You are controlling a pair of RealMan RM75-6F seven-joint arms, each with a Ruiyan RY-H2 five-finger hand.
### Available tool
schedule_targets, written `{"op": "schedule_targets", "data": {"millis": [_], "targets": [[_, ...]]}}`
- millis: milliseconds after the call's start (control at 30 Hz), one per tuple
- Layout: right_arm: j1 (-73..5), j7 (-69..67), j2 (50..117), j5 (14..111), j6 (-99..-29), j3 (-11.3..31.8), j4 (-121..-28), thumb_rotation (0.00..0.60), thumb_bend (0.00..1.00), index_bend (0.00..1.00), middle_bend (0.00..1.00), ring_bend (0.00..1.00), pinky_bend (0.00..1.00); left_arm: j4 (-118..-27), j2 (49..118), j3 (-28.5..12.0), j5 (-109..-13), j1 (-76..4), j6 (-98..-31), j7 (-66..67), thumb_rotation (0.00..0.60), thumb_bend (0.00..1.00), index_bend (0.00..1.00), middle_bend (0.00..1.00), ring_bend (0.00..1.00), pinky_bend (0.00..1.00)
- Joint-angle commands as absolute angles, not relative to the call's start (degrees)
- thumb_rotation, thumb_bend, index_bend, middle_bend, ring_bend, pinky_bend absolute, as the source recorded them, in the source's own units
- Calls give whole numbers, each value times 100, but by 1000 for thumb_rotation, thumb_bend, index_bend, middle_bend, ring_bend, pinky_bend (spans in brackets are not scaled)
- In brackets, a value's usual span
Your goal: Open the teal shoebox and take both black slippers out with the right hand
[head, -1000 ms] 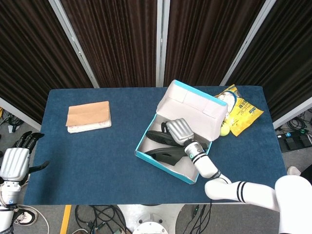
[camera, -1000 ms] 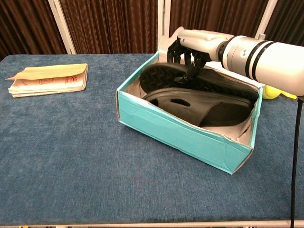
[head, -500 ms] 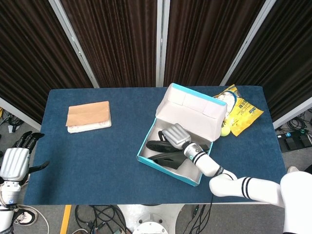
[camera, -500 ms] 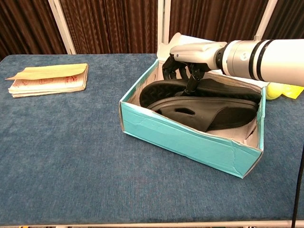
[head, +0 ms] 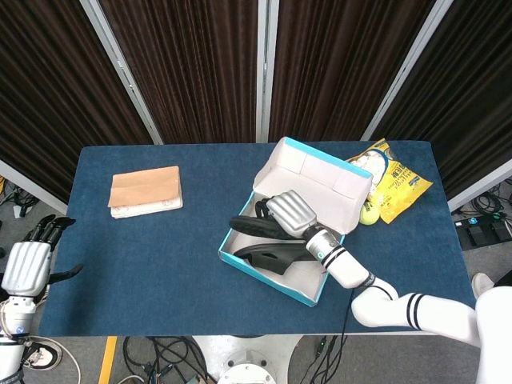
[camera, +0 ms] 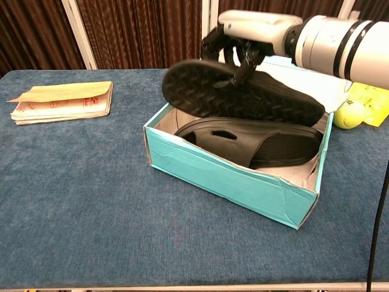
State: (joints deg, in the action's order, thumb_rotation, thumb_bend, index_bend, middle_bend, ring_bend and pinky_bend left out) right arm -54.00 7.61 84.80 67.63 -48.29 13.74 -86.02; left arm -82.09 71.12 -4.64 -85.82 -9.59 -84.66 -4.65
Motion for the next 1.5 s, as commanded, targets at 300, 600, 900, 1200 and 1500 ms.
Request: {"op": "schedule_targets", "data": {"millis": [300, 600, 900, 1200, 1500], "targets": [[-5038, 236, 7937, 7447, -5717, 1679, -9139, 600, 527, 830, 679, 557, 678, -8255, 7099, -463, -8584, -976, -8448, -423, 600, 69, 206, 197, 114, 327], [-4478, 919, 6933, 7397, -6151, 1505, -10087, 600, 524, 829, 678, 557, 678, -8283, 7073, -471, -8594, -992, -8449, -401, 600, 70, 206, 197, 114, 327], [-3692, 1635, 6220, 7142, -6651, 1007, -10762, 600, 519, 827, 678, 556, 678, -8371, 7075, -459, -8651, -1032, -8433, -331, 600, 71, 206, 197, 114, 327], [-2879, 1519, 5818, 7216, -7098, 498, -10834, 600, 518, 827, 679, 556, 678, -8495, 7065, -430, -8706, -1061, -8419, -212, 600, 70, 206, 197, 114, 327], [-2282, 1401, 5642, 7171, -7341, 208, -10767, 600, 514, 827, 679, 556, 678, -8612, 7089, -407, -8772, -1115, -8381, -72, 600, 70, 206, 197, 114, 327]]}}
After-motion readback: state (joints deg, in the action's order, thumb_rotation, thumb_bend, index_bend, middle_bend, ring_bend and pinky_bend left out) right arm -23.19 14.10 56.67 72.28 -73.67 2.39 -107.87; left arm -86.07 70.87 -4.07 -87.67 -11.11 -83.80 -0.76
